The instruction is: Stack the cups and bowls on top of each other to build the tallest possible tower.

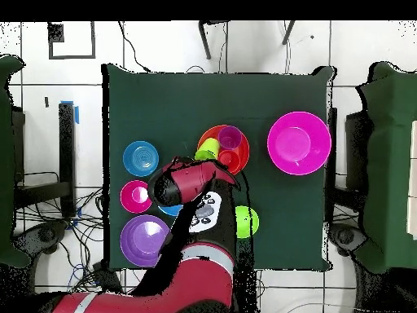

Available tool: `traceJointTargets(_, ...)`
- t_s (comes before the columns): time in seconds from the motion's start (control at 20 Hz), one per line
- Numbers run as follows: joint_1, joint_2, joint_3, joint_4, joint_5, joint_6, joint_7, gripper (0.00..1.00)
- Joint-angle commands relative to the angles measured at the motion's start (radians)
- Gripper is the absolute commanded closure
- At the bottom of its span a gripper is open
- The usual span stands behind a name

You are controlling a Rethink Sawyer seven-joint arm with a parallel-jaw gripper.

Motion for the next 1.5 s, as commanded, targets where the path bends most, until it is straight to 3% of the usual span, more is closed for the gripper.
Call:
traceJointTargets(0.05, -0.004, 0.009, 0.081, -0.060, 0.029, -0.012, 0.085, 0.00)
traceJointTargets(0.65, -0.058, -0.011, 0.139, -0.054, 0.019, -0.011, 0.044, 0.00)
traceJointTargets(1.5, -0.079, -0.034, 0.189, -0.036, 0.039, 0.022, 0.045, 0.00)
